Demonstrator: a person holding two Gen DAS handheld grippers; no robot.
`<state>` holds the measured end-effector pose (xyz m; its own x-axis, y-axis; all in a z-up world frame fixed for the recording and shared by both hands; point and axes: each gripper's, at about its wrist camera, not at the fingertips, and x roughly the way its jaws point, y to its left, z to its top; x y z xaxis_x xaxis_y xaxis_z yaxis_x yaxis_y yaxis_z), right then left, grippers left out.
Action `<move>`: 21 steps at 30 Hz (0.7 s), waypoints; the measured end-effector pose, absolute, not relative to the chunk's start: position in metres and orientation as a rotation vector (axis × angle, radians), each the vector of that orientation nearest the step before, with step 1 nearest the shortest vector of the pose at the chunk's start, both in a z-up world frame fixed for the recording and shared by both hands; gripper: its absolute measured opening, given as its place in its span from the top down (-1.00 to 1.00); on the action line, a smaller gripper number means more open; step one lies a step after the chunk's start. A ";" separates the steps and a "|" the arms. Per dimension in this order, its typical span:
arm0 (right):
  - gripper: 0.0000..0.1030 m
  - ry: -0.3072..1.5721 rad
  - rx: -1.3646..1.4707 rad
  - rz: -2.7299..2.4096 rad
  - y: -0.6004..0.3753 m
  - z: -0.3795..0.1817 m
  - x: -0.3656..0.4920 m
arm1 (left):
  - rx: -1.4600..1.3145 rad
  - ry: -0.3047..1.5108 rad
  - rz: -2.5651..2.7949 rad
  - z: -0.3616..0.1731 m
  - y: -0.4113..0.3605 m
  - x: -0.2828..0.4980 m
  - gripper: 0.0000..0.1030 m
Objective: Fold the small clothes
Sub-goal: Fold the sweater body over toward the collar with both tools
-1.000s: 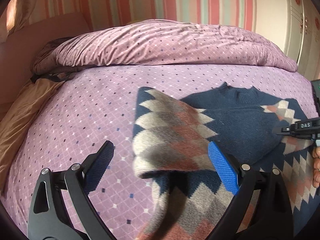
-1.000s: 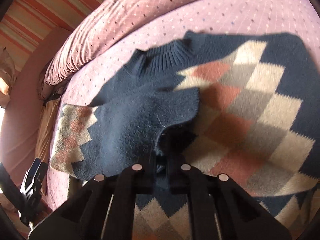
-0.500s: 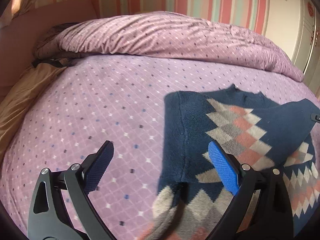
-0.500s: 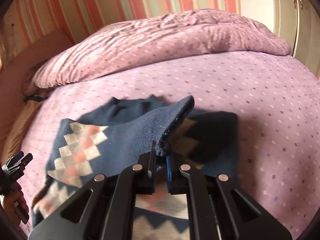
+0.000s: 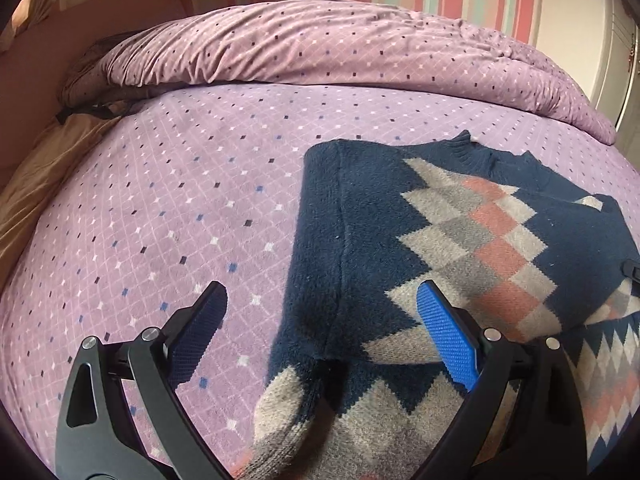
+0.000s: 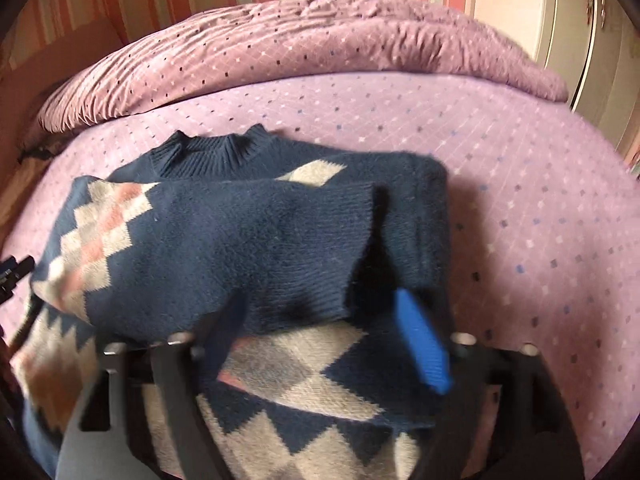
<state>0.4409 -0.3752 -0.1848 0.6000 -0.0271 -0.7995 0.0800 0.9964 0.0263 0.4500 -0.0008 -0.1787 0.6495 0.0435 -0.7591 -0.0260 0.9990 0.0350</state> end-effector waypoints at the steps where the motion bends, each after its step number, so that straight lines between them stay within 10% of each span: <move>1: -0.57 0.918 0.043 -0.078 -0.375 -0.181 0.440 | 0.017 0.856 0.042 -0.178 -0.001 0.449 -0.85; 21: -0.71 0.987 0.059 -0.001 -0.347 -0.210 0.467 | -0.042 0.929 0.036 -0.215 -0.005 0.464 -0.91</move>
<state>0.4667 -0.3472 -0.2101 0.5510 0.0259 -0.8341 0.0278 0.9984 0.0494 0.4640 -0.0049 -0.2152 0.5985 0.0127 -0.8010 -0.0486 0.9986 -0.0205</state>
